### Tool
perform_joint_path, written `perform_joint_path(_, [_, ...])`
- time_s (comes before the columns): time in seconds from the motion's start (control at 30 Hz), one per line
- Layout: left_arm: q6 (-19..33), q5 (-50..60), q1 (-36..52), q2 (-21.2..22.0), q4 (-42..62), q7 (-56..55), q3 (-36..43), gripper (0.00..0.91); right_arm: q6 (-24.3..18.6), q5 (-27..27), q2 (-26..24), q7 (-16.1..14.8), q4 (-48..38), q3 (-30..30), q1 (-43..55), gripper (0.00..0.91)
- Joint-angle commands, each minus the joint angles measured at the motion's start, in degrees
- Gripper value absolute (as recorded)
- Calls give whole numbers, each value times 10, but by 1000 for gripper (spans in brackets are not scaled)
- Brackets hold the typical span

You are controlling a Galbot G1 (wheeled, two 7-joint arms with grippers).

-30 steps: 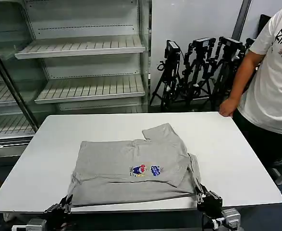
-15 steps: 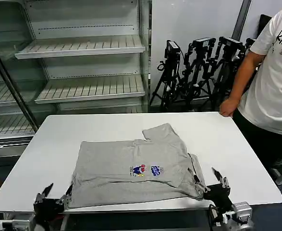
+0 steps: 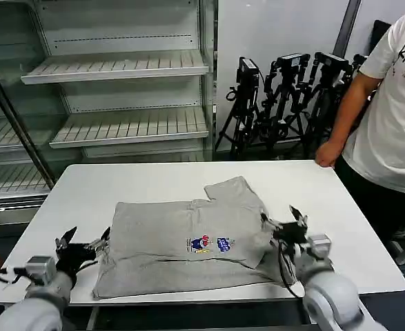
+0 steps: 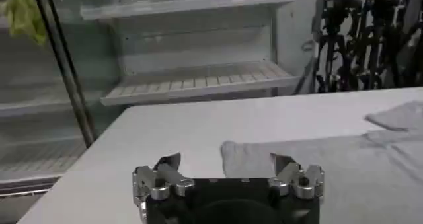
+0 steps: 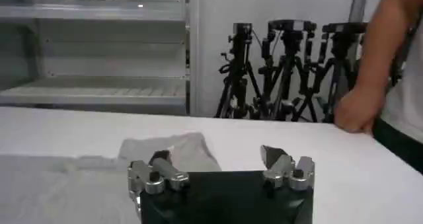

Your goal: Fold and organize the clothes.

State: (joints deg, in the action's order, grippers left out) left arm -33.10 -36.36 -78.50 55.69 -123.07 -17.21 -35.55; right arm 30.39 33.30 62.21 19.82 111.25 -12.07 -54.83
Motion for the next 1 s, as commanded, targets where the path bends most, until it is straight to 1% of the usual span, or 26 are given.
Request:
perform_joint_path(0.03, [-2,-39,201,-59,169,-9,108,907,27,24,51,11,-205,110,233,907])
perform_joint_path(0.23, [-2,-48,263,-63,235,-9,156,907,28,24,87,12,-305,140,304,907])
perform_joint_path(0.47, [-3,-81,310,-59,287,-10,209,907,28,23,116,14,-390,152,339,907])
perform_joint_path(0.67, [-4,-125,328,-53,310,-9,230,907,29,27,125,12,-429,159,344,907])
perform_joint_path(0.87, [-4,-137,340,-47,324,-8,249,907,29,34,129,9,-464,162,342,907])
perform_joint_path(1.0, [-4,-141,342,-46,322,-8,258,907,30,54,131,10,-478,161,341,907])
